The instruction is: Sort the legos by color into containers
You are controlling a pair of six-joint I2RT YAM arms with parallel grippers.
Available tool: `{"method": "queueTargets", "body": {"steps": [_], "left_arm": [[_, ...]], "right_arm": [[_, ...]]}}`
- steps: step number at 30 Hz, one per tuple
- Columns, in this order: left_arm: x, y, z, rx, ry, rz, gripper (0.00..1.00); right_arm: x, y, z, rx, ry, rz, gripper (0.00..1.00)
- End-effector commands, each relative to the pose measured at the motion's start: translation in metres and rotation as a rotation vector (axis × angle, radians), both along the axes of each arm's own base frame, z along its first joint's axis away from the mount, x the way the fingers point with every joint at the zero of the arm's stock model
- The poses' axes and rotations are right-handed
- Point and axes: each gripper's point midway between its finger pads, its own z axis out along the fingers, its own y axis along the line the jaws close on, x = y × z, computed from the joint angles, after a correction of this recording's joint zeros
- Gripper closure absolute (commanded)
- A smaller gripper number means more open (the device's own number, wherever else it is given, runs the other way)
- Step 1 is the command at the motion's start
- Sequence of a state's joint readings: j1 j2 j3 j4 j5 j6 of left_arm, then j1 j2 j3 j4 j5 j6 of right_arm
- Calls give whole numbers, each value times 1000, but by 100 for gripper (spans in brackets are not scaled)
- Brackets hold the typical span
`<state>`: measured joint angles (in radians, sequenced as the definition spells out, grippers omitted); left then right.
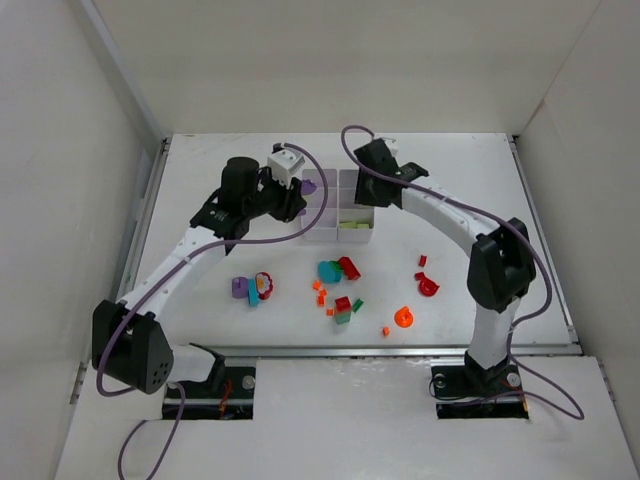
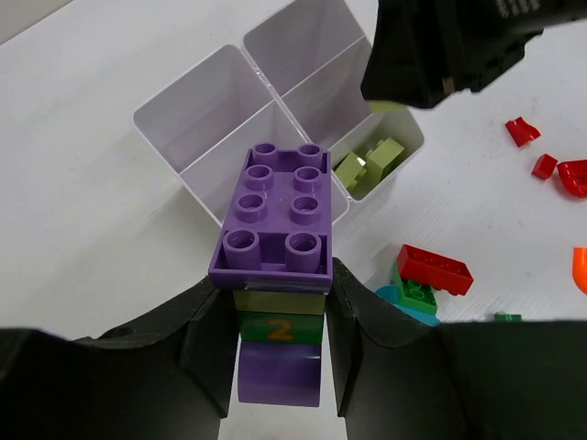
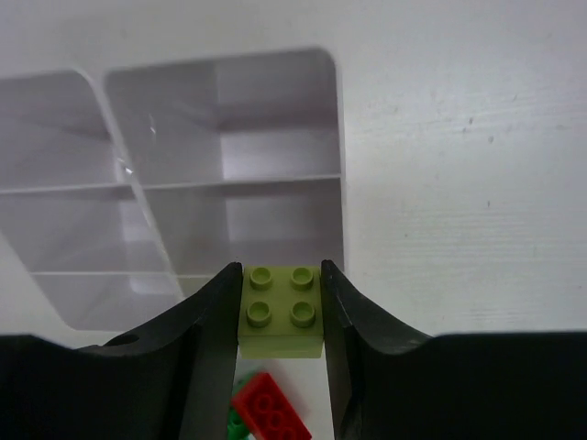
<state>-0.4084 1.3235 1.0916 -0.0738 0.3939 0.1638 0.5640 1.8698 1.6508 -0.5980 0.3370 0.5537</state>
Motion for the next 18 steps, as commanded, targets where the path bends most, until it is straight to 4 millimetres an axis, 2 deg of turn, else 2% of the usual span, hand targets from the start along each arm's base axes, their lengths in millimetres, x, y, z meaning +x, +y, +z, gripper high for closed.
{"method": "queueTargets", "body": {"steps": [1, 5, 10, 11, 13, 14, 17, 18], "left_arm": [[2, 8, 13, 1, -68, 34, 100], [1, 9, 17, -2, -76, 34, 100], [3, 10, 19, -3, -86, 43, 100], [2, 10, 14, 1, -78, 43, 100], [2, 10, 14, 1, -78, 43, 100], [3, 10, 14, 7, -83, 39, 100], [2, 9, 15, 4, -82, 31, 100], [2, 9, 15, 4, -82, 31, 100]], "right_arm": [[-16, 9, -9, 6, 68, 68, 100], [-16, 13, -28, -12, 114, 86, 100], [-23, 15, -35, -23, 145, 100, 100], [-27, 18, -42, -33, 160, 109, 97], [-27, 18, -42, -33, 160, 109, 88], [-27, 18, -46, -37, 168, 109, 76], [-25, 19, -43, -33, 160, 109, 58], [-25, 19, -43, -33, 160, 109, 48]]}}
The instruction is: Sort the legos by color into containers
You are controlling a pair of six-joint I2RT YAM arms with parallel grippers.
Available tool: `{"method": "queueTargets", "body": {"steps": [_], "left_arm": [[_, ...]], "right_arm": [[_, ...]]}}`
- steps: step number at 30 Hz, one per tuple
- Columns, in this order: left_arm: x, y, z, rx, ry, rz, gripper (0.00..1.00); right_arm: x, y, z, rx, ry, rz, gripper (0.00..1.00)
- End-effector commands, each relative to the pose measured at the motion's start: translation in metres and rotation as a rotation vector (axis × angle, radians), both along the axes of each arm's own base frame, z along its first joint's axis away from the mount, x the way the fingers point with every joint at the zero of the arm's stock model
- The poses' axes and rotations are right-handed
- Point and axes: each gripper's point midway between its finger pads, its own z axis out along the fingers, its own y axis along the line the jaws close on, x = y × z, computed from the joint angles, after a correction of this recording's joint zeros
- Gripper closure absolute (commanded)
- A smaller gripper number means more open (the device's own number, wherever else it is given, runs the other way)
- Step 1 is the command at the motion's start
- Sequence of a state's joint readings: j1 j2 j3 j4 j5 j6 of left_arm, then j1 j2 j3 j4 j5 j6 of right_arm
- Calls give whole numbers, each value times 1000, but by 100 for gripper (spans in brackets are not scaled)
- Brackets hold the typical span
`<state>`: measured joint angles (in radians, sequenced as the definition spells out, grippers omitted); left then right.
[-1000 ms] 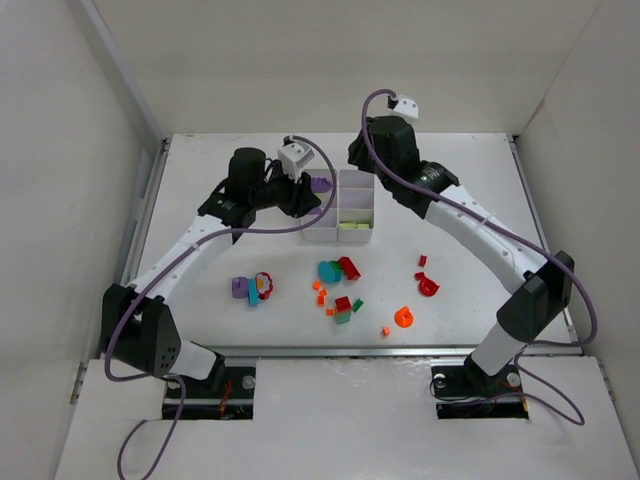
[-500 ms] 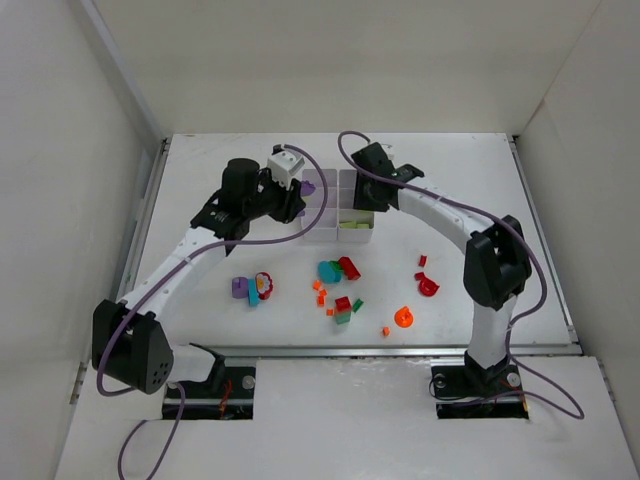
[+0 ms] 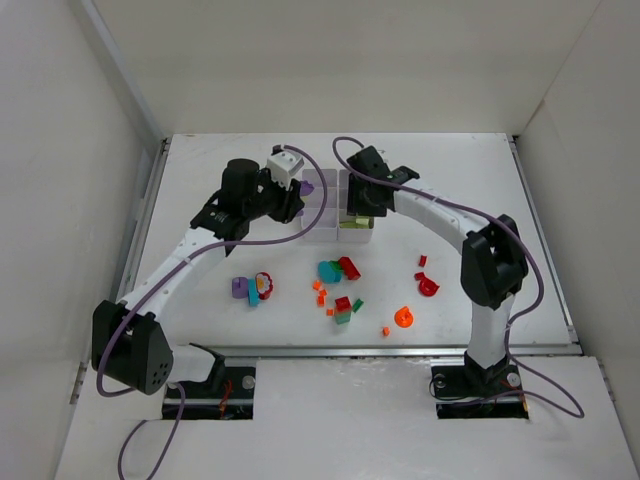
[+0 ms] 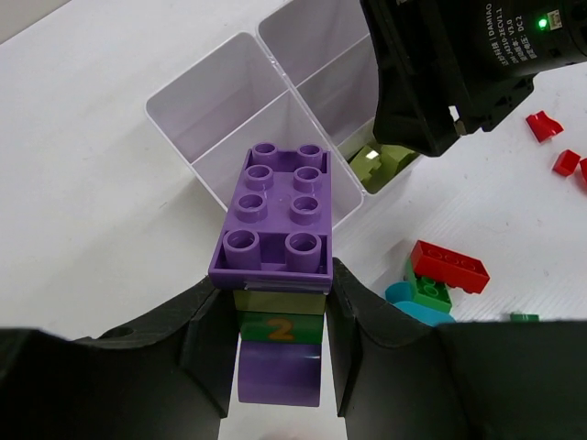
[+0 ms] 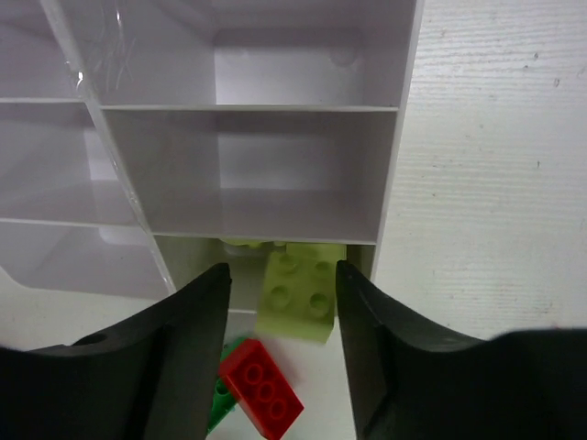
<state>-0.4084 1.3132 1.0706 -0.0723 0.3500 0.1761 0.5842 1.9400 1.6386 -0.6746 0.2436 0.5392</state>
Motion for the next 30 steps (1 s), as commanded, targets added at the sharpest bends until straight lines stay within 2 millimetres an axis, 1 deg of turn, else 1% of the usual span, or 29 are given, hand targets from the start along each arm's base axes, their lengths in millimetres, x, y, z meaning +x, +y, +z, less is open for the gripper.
{"method": "queueTargets", "body": {"steps": [1, 3, 4, 5, 6, 7, 9, 10, 11, 12, 13, 14, 15, 16, 17, 18, 19, 20, 21, 22, 23, 25, 26, 27, 28, 29, 30], "left_arm": [[0, 1, 21, -17, -82, -9, 100], [0, 1, 21, -17, -82, -9, 100], [-1, 1, 24, -17, -95, -21, 100], [-1, 1, 25, -17, -95, -21, 100], [-2, 0, 25, -21, -94, -29, 100], [-3, -1, 25, -16, -100, -42, 100], [-10, -5, 22, -8, -93, -93, 100], [-14, -7, 24, -6, -103, -124, 100], [-17, -10, 28, 16, -137, -176, 100], [-29, -17, 35, 3, -151, -258, 100], [-35, -21, 35, 8, -165, -312, 100], [-43, -24, 40, 10, -194, -367, 100], [-55, -29, 46, 11, -242, -460, 100], [-59, -32, 48, 9, -262, -501, 100], [-65, -34, 51, 7, -283, -540, 100], [-68, -36, 55, 7, -305, -576, 100], [-76, -40, 58, 3, -327, -636, 100], [-78, -42, 57, -1, -324, -662, 100], [-81, -43, 64, -7, -336, -680, 100], [-87, -45, 57, -24, -297, -710, 100], [-87, -47, 58, -25, -302, -733, 100], [-95, -49, 57, -28, -307, -790, 100], [-95, -50, 62, -35, -319, -798, 100], [-94, -48, 63, -39, -319, -797, 100], [-94, -49, 68, -39, -330, -808, 100], [-98, -50, 70, -48, -332, -828, 100], [-97, -52, 67, -51, -328, -840, 100]], "right_arm": [[1, 11, 10, 5, -21, 36, 44], [3, 12, 13, 4, -30, 43, 36], [2, 13, 19, 12, -36, 58, 35], [2, 12, 19, 4, -38, 68, 32], [-2, 18, 26, 21, -46, 84, 28], [-2, 19, 41, 36, -74, 102, 26], [-3, 18, 58, 37, -118, 148, 24], [-3, 21, 68, 52, -154, 182, 24], [-7, 18, 95, 50, -231, 256, 24], [-11, 21, 110, 65, -277, 315, 24], [-18, 27, 124, 131, -303, 415, 24], [-26, 29, 149, 176, -384, 498, 24], [-32, 30, 159, 165, -435, 609, 24], [-48, 40, 171, 227, -462, 735, 24], [-53, 40, 177, 235, -504, 799, 24], [-63, 40, 193, 214, -581, 888, 24], [-68, 39, 200, 214, -617, 937, 24], [-80, 45, 206, 246, -645, 1020, 24], [-88, 47, 213, 253, -688, 1065, 24], [-89, 46, 212, 247, -709, 1104, 24], [-103, 51, 219, 291, -726, 1177, 24], [-106, 54, 220, 318, -721, 1230, 24], [-109, 57, 219, 328, -710, 1261, 24], [-116, 61, 217, 365, -687, 1318, 24], [-117, 65, 211, 388, -626, 1346, 24], [-119, 67, 208, 390, -622, 1391, 24], [-124, 69, 208, 420, -602, 1430, 22]]}}
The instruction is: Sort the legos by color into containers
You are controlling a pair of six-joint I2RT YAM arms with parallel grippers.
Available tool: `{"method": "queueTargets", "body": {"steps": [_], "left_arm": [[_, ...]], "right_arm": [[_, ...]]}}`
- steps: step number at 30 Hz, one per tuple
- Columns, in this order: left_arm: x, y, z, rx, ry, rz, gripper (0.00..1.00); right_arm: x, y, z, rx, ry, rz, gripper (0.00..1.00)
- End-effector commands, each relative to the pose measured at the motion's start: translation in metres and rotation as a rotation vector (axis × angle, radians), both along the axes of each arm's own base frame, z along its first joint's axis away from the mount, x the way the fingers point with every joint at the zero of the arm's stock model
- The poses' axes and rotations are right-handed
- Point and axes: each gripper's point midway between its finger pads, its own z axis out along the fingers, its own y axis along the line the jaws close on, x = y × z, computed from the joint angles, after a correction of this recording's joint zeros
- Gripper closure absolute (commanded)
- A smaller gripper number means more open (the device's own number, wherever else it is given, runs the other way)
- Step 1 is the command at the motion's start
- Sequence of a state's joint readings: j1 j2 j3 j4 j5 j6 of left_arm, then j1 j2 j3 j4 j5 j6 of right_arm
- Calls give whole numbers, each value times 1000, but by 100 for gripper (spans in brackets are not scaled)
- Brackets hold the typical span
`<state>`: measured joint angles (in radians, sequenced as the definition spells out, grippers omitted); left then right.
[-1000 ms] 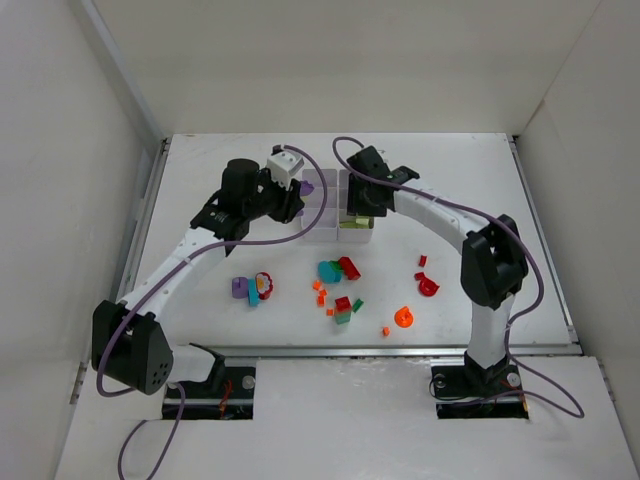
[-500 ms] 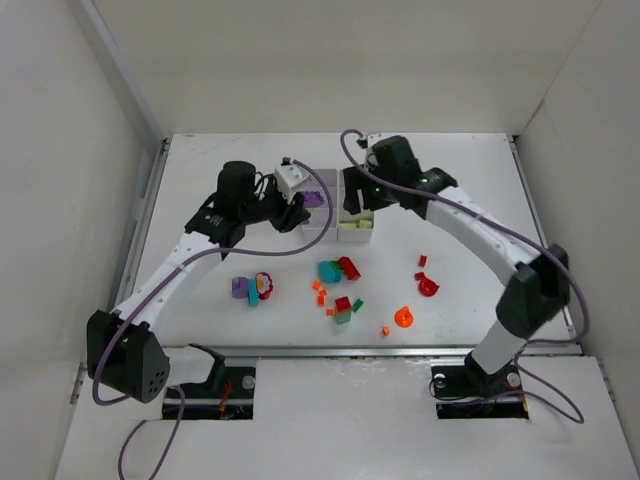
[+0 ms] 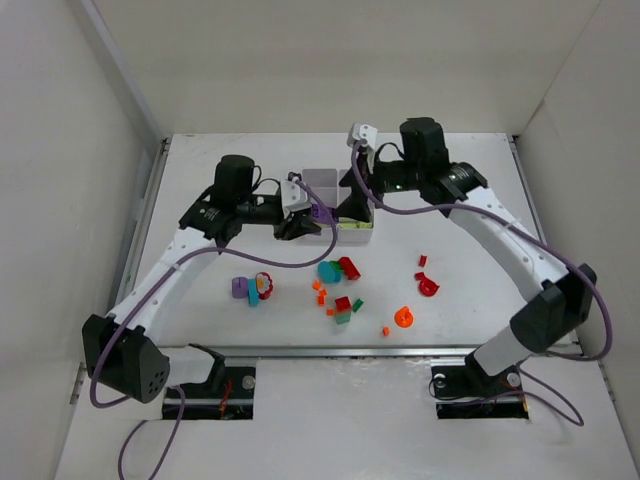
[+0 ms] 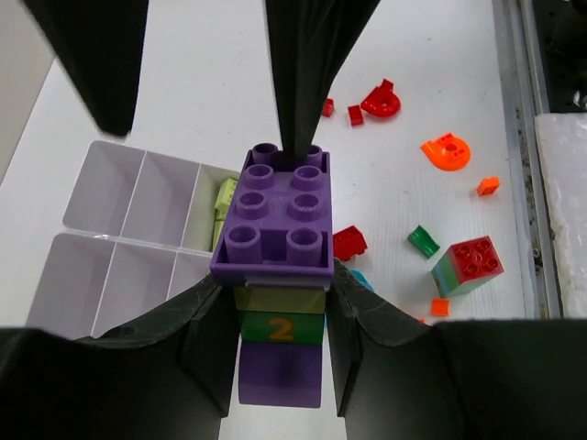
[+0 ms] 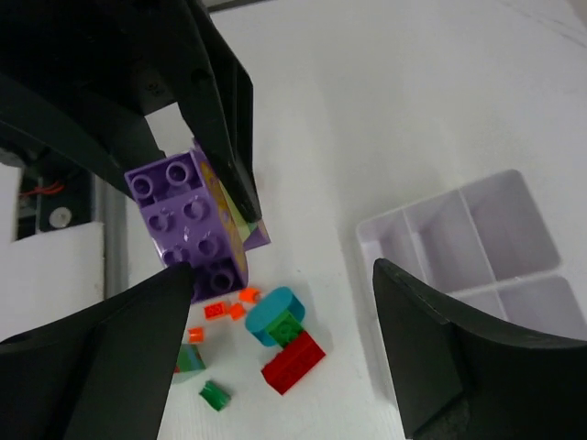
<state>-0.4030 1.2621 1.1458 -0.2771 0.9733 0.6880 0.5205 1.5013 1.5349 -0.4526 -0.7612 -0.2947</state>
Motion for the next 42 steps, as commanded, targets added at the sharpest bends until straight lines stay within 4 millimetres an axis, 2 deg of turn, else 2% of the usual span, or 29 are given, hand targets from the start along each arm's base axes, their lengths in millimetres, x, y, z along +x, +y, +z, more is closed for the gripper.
{"method": "queueTargets", "body": {"steps": [1, 2, 4, 8, 9, 14, 18, 21, 25, 30, 31, 35, 40, 42], "left_arm": [[-12, -6, 29, -54, -66, -116, 100], [-14, -7, 30, -59, -75, -129, 100], [-11, -7, 30, -59, -75, -130, 100], [-10, -7, 25, -49, -48, -117, 100], [-10, -7, 25, -50, -37, -114, 100], [-5, -6, 20, -49, -11, -99, 100], [2, -9, 27, -68, -1, -76, 100], [3, -10, 33, -77, -13, -74, 100], [0, -11, 34, -86, 0, -88, 100], [-2, -11, 31, -88, 19, -93, 100], [-4, -10, 34, -92, 19, -92, 100], [-7, -11, 39, -102, 4, -102, 100], [-7, -11, 39, -102, 4, -102, 100], [-8, -11, 39, -106, 5, -110, 100]], "right_arm": [[-23, 9, 3, 8, 7, 231, 14], [-22, 10, -3, -4, 8, 237, 14], [-16, 11, -4, -28, -20, 206, 14], [-15, 9, 2, -19, -156, 139, 17], [-21, 4, 16, 2, -205, 128, 19], [-27, -6, 34, 24, -277, 93, 27], [-39, 3, 30, 9, -260, 116, 28], [-44, 11, 21, -5, -232, 143, 28], [-31, 17, 14, -21, -235, 104, 31], [-23, 23, 23, 7, -241, 83, 40], [-24, 27, 18, 1, -231, 93, 40], [-14, 26, 18, -10, -246, 53, 41], [-16, 32, 13, -2, -231, 88, 41], [-16, 34, 10, -1, -212, 97, 48]]}}
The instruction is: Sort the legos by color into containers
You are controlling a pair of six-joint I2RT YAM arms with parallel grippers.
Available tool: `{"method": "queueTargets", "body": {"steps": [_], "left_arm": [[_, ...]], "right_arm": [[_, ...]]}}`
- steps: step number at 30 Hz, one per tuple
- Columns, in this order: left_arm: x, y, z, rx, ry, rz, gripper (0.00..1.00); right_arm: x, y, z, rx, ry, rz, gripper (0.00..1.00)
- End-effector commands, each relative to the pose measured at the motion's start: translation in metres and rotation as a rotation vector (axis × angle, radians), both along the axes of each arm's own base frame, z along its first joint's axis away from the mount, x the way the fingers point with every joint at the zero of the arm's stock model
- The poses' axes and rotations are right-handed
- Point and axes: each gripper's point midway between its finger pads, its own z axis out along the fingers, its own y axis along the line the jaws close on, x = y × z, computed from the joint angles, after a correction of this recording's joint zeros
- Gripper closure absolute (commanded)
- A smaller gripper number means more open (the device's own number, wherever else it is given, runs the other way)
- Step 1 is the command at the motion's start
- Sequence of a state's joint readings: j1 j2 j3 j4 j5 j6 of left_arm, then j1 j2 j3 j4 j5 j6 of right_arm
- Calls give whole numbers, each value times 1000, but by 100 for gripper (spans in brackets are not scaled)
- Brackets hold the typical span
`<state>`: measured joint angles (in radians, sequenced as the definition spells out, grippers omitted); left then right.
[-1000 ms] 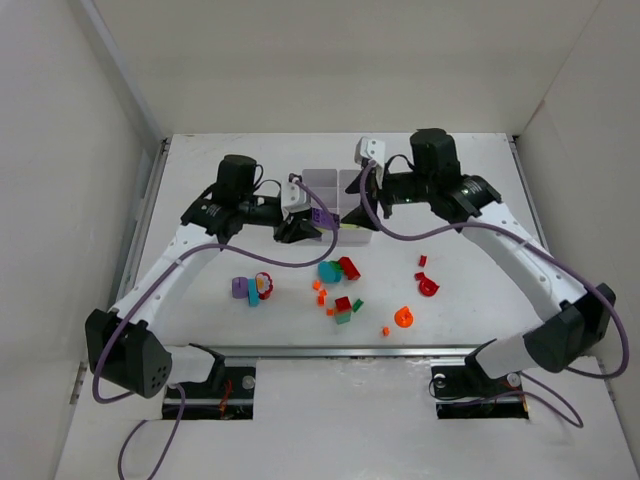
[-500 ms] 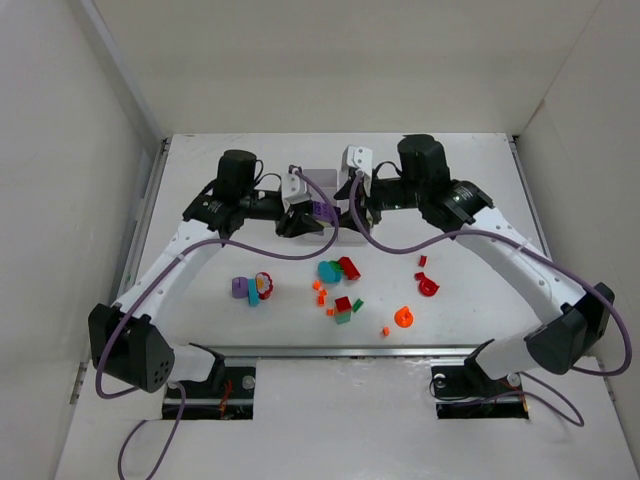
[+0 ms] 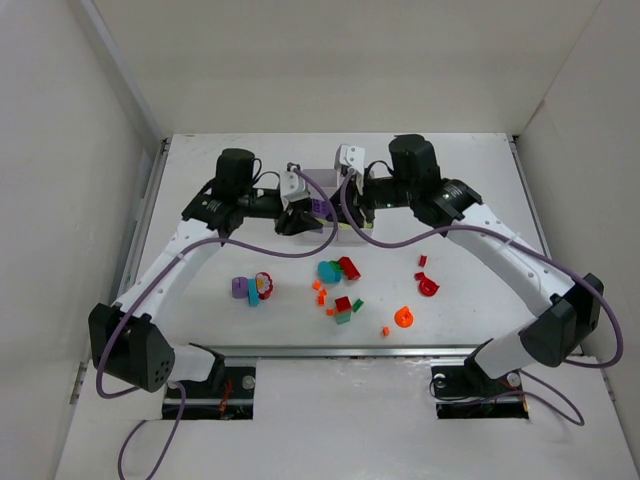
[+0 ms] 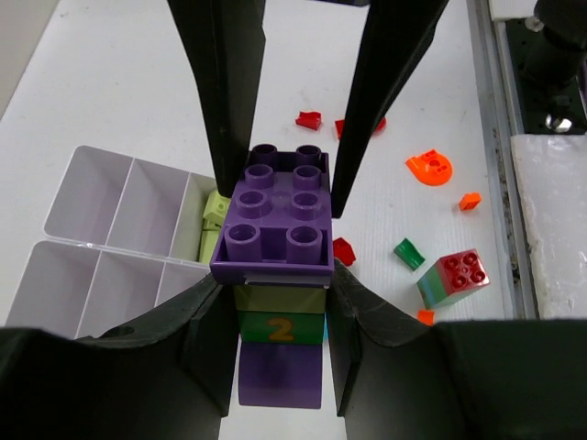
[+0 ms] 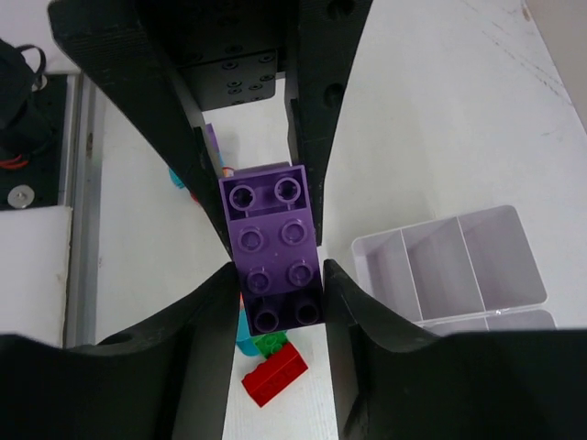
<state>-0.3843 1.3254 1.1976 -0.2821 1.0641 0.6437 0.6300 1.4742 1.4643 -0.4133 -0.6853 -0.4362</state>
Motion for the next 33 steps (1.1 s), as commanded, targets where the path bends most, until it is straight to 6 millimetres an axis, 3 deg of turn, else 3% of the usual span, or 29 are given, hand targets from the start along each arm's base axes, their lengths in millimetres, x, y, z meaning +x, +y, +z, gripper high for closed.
{"method": "queueTargets", "body": {"steps": [1, 3, 4, 5, 6, 10, 16, 20, 25, 29, 33], "left_arm": [[-11, -4, 31, -65, -61, -59, 100], [-11, -4, 31, -65, -61, -59, 100], [-11, -4, 31, -65, -61, -59, 100], [-12, -4, 26, -61, -51, -59, 100], [-12, -4, 26, -61, -51, -59, 100], [-7, 0, 18, -35, -32, -9, 100], [-8, 14, -15, 41, -1, 62, 100], [-13, 19, -26, 57, 33, 88, 100], [-8, 25, -32, 79, 29, 150, 100], [4, 35, -31, 94, 19, 251, 100], [26, 52, -26, 83, -11, 454, 100]], "right_arm": [[3, 11, 29, 69, -69, 34, 58], [-1, 12, 33, 77, -67, 53, 72], [-1, 12, 33, 79, -57, 50, 73], [-1, 13, 32, 72, -47, 50, 92], [-1, 13, 32, 73, -37, 47, 100], [8, 8, 25, 70, -8, -13, 100], [34, -23, 57, 181, -70, -150, 100], [40, -27, 67, 190, -94, -178, 100], [54, -27, 62, 179, -87, -205, 100], [77, -26, 38, 110, -36, -292, 100], [111, -24, -28, -66, 40, -378, 100]]}}
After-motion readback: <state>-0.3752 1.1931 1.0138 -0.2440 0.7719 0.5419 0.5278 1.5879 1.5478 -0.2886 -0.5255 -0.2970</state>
